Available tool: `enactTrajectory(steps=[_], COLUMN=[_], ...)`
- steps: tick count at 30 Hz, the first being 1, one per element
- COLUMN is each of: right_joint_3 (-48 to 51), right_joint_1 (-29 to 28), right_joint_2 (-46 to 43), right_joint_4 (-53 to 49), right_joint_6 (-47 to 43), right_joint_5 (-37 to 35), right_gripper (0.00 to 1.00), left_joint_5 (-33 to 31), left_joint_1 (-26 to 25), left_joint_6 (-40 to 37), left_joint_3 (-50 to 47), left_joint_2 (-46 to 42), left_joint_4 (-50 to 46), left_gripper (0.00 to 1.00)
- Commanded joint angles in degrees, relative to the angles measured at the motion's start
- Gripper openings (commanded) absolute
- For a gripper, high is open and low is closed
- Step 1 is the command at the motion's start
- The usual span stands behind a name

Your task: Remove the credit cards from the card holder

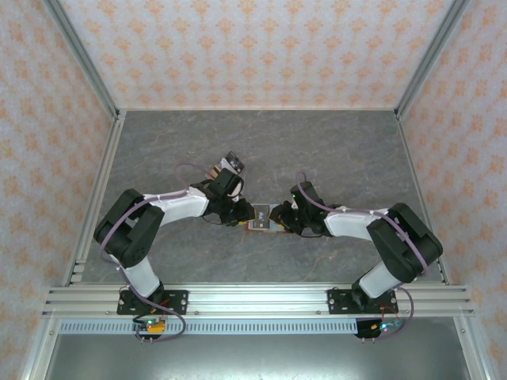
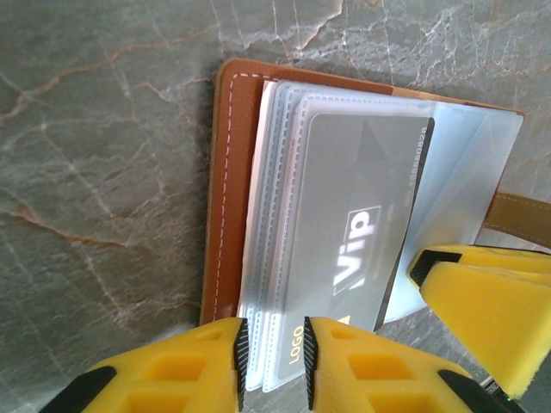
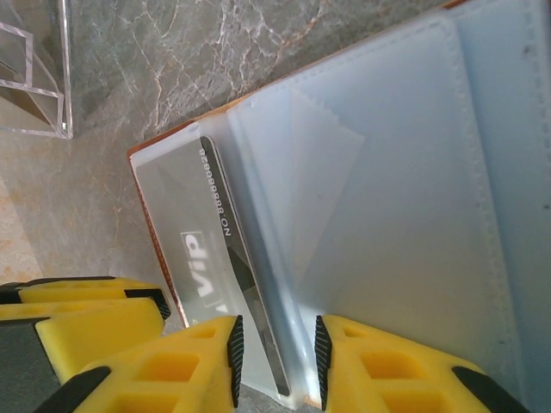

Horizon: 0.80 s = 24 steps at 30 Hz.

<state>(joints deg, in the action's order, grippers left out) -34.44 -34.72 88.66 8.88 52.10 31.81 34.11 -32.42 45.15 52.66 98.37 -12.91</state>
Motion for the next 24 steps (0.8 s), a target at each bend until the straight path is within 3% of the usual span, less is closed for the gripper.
enactTrajectory(steps=[1,6,16,24], right_joint_3=[-0.47,-0.54,-0.64,0.18], right_joint_1=[-0.48,-0.55,-0.53,-0.6], right_joint_2=[1.0,1.28,2.04,2.38], right_joint_4=[0.71,0.6,0.73,2.8], right_joint_6=[0.46,0.37,0.3,-0.24], right_joint_5=[0.44,0.27,0.22,1.05], right_gripper=[0.32,0.32,0.3,0.26], left_joint_5=[0.78,0.43,0.85,2.23], left_joint_1=[-0.88,-1.08,-1.06,-1.06], left_joint_6=[0.05,-0.5,0.38,0.47], left_joint_3=[-0.26,0.07,0.09,-0.01], left_joint_2=[0.51,0.6,2.46,3.75], left_joint_4=[1.1,0.93,2.13,2.91], left_gripper=[0.23,0.19,0.23,0.2])
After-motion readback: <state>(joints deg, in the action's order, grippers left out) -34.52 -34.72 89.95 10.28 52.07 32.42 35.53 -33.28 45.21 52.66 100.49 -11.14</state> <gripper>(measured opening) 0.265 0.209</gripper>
